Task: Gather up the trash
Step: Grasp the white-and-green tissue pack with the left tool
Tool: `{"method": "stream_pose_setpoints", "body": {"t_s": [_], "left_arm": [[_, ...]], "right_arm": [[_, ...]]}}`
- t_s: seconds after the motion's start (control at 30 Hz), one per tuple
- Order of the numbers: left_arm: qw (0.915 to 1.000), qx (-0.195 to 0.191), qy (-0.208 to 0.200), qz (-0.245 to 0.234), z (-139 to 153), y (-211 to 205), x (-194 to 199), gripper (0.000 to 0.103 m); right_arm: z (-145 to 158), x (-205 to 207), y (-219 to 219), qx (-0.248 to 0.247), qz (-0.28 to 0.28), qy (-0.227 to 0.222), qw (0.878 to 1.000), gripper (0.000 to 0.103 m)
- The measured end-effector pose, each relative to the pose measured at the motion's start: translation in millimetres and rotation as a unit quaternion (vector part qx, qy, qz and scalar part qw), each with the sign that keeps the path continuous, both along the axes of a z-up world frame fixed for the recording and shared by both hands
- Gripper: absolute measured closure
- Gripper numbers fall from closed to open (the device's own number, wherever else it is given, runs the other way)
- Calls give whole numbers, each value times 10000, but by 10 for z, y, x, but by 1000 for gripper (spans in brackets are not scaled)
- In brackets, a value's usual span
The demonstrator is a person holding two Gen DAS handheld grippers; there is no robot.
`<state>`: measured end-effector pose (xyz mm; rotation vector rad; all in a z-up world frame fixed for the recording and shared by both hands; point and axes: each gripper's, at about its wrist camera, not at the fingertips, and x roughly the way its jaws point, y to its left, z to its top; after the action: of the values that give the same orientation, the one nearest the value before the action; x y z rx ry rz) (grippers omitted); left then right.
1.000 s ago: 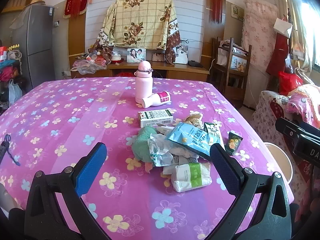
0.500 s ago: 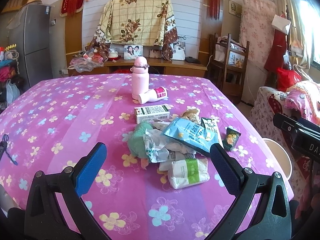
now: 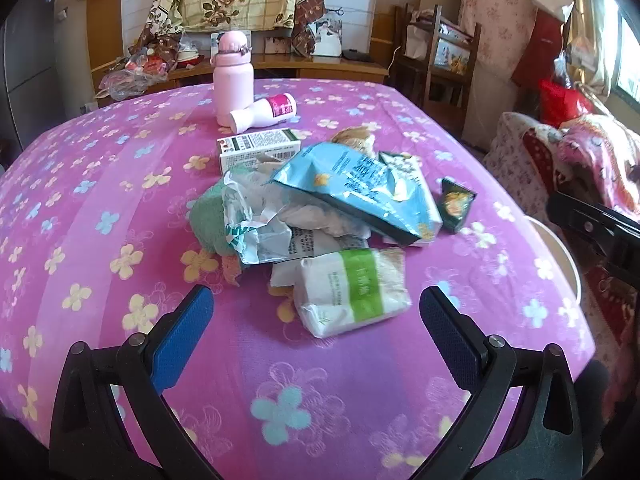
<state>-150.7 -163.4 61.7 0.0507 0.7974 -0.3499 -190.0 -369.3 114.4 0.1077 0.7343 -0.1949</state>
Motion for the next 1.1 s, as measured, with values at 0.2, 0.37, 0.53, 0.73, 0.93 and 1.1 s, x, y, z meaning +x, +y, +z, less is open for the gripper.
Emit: {"method": "stream_pose_setpoints", "body": {"t_s": [0.2, 0.37, 0.53, 0.73, 0.93, 1.1], "left_arm": [[9994, 29, 337, -100, -167, -123, 231, 1], [9987, -56, 469, -182, -270, -198, 306, 4], [9955, -239, 840, -355, -374, -136, 360, 68], [9924, -511, 1019, -472, -266, 132, 349, 89], [9924, -464, 1011, -520, -201, 324, 279, 91], [9899, -443, 1178, -651, -196, 472, 221, 91]], "right_arm": [[-170, 128, -76, 354, 55, 229, 9991, 1], [-228, 204, -20, 270, 216, 373, 9987, 1], [-275, 335, 55, 391, 577, 457, 9965, 1], [-279, 582, 209, 667, 1149, 439, 9902, 1], [-227, 827, 246, 860, 1374, 486, 9856, 1], [-223, 1051, 329, 919, 1756, 598, 9783, 1]]}}
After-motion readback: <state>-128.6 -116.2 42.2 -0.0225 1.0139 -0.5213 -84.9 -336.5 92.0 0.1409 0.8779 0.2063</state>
